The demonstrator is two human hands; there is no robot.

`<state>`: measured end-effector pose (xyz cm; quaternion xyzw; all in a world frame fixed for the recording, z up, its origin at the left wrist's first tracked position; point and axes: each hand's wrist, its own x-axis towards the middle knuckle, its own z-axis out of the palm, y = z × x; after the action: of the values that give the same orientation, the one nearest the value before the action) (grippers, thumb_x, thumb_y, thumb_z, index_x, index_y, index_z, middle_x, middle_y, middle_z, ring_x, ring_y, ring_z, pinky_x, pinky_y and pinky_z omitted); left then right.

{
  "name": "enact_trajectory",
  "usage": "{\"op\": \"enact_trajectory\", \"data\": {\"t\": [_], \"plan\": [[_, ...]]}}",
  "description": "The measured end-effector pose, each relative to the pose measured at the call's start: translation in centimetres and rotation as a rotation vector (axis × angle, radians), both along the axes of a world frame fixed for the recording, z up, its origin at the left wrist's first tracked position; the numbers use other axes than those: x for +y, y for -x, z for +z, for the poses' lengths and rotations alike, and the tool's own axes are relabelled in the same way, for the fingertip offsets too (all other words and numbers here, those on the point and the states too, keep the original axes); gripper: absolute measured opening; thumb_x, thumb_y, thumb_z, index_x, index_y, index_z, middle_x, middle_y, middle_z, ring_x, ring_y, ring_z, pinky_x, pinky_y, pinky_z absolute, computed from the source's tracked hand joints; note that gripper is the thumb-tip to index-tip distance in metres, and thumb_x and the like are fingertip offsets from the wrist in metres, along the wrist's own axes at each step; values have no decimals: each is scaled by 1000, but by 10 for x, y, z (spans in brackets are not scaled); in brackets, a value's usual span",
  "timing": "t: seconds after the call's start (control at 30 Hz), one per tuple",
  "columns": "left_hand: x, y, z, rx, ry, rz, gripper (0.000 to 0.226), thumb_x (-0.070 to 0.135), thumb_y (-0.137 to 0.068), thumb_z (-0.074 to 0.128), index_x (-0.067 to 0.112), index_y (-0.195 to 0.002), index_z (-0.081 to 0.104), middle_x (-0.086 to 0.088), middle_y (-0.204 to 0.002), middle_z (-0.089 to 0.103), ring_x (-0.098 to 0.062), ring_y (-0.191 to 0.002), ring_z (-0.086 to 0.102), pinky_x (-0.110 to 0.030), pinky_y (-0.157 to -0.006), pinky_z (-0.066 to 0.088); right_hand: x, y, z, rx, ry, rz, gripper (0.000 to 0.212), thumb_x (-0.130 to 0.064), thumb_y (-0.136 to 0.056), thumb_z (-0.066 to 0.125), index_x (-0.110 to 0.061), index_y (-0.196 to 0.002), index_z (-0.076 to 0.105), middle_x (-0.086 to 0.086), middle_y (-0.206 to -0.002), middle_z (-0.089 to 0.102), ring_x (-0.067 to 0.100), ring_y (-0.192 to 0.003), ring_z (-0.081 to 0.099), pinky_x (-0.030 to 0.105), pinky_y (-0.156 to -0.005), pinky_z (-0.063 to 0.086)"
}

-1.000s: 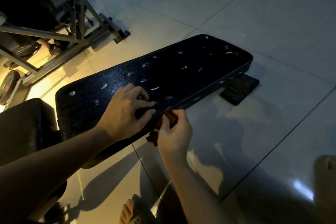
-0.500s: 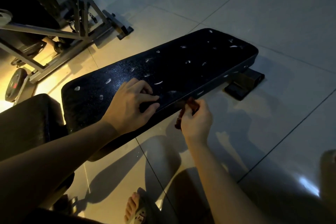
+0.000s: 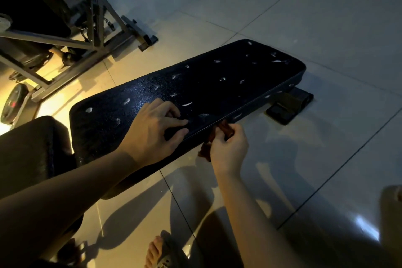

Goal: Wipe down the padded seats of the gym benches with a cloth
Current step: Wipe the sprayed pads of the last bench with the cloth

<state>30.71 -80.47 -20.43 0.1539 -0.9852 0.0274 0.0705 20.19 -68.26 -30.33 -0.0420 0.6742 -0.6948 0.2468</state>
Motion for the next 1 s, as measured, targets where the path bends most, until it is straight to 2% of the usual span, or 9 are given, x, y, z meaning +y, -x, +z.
{"op": "enact_trajectory", "data": {"t": [0.07,0.23,0.33,0.4,0.57,0.67,0.77,0.9,1.0], "plan": [[1,0,1,-6,1,6,42,49,-95,50,22,-112,78,2,-108,60,-20,-101,53,-39,-82,41,1,5,0,-20,-39,3,12,-9,-100,59,-11,-111,61,-1,-102,66,13,-94,70,17,-74,59],[1,0,1,6,13,-2,42,49,-95,50,22,-111,78,2,-107,60,-20,-101,52,-40,-80,41,5,-36,18,-12,72,86,16,-10,-98,63,-12,-114,58,-4,-105,64,-8,-82,65,9,-68,55],[1,0,1,-7,13,-10,40,47,-97,50,21,-111,78,2,-107,59,-21,-99,52,-43,-79,43,7,-74,16,-52,105,110,23,-8,-95,67,-8,-117,60,1,-107,68,7,-96,70,21,-81,60],[1,0,0,-7,14,-18,40,47,-97,51,21,-111,78,2,-106,59,-21,-99,52,-43,-79,43,4,-74,12,-175,134,98,23,-9,-95,66,-7,-117,60,4,-106,69,13,-95,72,22,-77,61],[1,-1,0,-6,36,-14,38,46,-98,52,22,-111,78,1,-106,60,-20,-99,53,-41,-79,43,-1,-62,8,-211,114,40,20,-11,-97,66,-7,-116,61,5,-105,69,13,-93,71,17,-72,59],[-1,0,-1,-3,38,-15,36,45,-97,54,22,-110,79,1,-106,61,-21,-98,53,-41,-79,43,-6,-61,13,-215,133,10,21,-11,-97,66,-9,-117,60,1,-105,68,14,-95,70,29,-79,62],[1,0,0,0,39,-5,36,45,-97,54,22,-110,79,1,-106,61,-20,-97,53,-42,-79,43,-2,-52,-2,-366,88,21,16,-13,-98,63,-18,-112,58,3,-108,68,17,-95,71,37,-81,63],[1,0,1,5,32,-21,37,45,-97,53,22,-110,78,1,-107,60,-20,-99,53,-42,-80,43,0,-45,7,-276,157,14,22,-13,-98,63,-11,-119,57,1,-109,65,12,-94,68,18,-70,60],[2,0,1,-9,34,-13,38,46,-97,51,21,-110,78,1,-107,60,-20,-99,53,-43,-80,44,-2,-48,3,-353,124,16,19,-13,-99,62,-13,-118,57,2,-110,65,15,-97,69,27,-76,63]]}}
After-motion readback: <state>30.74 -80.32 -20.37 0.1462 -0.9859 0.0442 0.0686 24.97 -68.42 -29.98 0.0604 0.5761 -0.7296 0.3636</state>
